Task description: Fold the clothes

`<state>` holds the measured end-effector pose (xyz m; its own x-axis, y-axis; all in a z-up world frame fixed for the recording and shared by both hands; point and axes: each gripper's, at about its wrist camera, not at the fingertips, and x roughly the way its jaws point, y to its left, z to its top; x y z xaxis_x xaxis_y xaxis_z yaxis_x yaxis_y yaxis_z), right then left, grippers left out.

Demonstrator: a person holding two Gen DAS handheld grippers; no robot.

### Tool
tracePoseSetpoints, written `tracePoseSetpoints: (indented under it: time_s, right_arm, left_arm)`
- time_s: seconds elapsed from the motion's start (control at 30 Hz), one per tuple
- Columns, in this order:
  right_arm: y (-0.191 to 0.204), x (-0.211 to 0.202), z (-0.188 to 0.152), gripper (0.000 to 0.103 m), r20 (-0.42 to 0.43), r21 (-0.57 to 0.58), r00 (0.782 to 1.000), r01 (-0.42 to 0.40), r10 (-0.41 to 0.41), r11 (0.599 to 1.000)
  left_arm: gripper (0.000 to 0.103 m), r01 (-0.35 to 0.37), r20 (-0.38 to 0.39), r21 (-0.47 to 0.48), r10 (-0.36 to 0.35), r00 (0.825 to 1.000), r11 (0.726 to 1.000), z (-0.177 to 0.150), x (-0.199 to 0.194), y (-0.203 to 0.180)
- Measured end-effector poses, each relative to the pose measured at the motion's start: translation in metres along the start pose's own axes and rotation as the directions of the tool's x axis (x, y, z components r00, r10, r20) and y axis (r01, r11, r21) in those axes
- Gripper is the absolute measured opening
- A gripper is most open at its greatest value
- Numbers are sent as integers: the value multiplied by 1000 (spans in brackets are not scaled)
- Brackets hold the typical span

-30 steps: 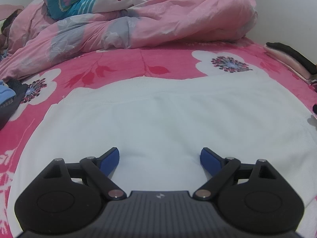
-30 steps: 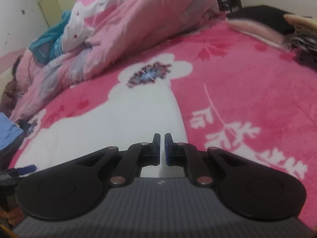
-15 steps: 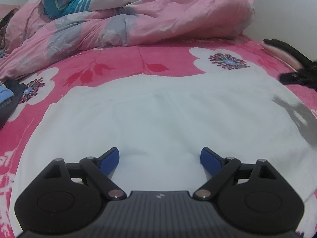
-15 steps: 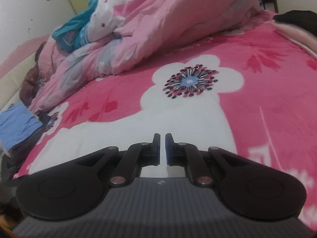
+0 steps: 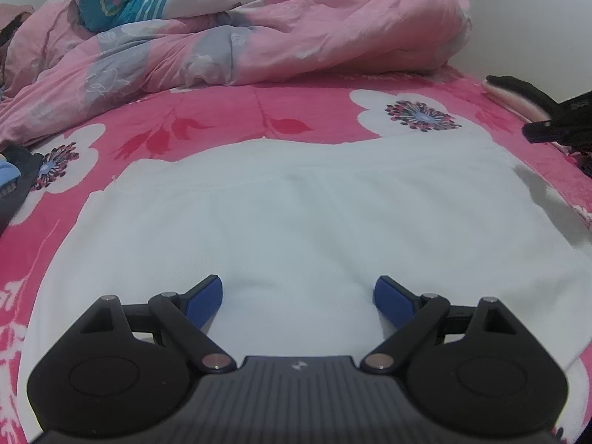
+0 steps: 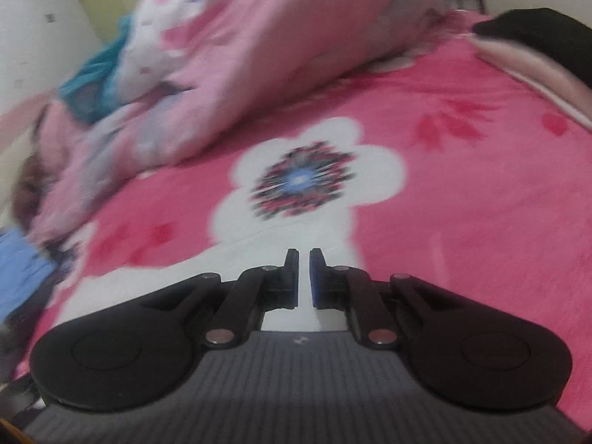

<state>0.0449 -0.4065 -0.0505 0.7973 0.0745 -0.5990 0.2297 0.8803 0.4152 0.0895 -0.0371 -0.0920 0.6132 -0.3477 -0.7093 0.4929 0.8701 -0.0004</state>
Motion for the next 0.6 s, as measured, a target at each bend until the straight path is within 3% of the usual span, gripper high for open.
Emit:
tracePoseSetpoints:
  time_s: [0.07,0.13,0.23,0.3,0.47,0.6]
  right_arm:
    - [19,-6,-12,10,-29,-25,999,-46,45,999]
    - [38,-6,-25,24,-55,-60,996,-78,75,995]
    - [66,-2,-43,37,-71,-126,995,-85,76,988]
    - [80,3,-55,47,-71,-163,996,-66,55,984]
    - [110,17,-89,55,-62,-290,998,2,-21,957]
    - [129,26,-111,60,-6,-400,994,95,-107,911]
  left_arm:
    - [91,-8,-2,-6,8,1000,1000,1,-3,1]
    - [91,-22,-2,-15,22,1000,1000,1,-7,2]
    - [90,-41,2,-34,41,999,999,0,-19,6]
    - [91,-57,11,-39,58,998,998,-2,-31,8]
    - [91,-122,10,-70,123,992,990,-12,-55,17]
    - [91,-184,-22,-146,183,983,972,-19,-64,33]
